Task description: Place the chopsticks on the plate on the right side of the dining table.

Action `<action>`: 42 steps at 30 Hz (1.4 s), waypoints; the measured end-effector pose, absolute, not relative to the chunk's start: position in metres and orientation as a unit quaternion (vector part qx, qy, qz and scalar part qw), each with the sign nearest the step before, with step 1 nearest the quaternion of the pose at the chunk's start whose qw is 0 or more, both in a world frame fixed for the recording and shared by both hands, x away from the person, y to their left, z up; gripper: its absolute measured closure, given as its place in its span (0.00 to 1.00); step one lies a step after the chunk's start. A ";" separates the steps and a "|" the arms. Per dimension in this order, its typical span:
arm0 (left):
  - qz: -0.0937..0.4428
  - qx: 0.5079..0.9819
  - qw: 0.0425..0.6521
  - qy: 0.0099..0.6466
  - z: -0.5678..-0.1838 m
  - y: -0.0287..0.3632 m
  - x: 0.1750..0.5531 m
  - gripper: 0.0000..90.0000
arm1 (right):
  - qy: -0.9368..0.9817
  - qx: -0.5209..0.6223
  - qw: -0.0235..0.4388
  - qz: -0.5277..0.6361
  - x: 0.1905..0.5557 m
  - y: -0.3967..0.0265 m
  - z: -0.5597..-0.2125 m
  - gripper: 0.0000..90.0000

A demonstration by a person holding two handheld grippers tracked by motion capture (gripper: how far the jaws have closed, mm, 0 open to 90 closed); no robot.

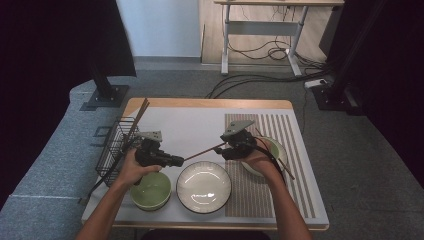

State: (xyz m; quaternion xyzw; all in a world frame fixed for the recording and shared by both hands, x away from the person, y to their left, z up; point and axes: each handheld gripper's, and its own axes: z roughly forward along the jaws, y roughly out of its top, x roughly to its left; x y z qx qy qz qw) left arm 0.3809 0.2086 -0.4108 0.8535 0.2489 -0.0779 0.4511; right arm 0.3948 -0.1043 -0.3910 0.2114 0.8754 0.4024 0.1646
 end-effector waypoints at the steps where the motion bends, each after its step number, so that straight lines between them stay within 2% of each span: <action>1: -0.079 0.853 0.451 0.249 -0.411 0.209 0.381 0.96 | 0.877 0.209 0.166 0.400 0.395 -0.104 -0.391 0.53; 16: -0.106 0.836 0.472 0.257 -0.409 0.213 0.387 0.96 | 0.896 0.166 0.184 0.368 0.389 -0.100 -0.399 0.55; 26: -0.113 0.828 0.484 0.261 -0.407 0.216 0.389 0.96 | 0.912 0.125 0.209 0.331 0.384 -0.097 -0.405 0.75; 34: -0.116 0.814 0.504 0.265 -0.406 0.220 0.394 0.96 | 0.922 0.081 0.214 0.312 0.378 -0.093 -0.411 0.85; 38: -0.081 0.800 0.521 0.286 -0.403 0.222 0.397 0.92 | 0.927 0.065 0.205 0.307 0.376 -0.092 -0.414 0.89; 42: -0.038 0.790 0.524 0.316 -0.399 0.226 0.398 0.78 | 0.928 0.060 0.187 0.316 0.374 -0.090 -0.415 0.94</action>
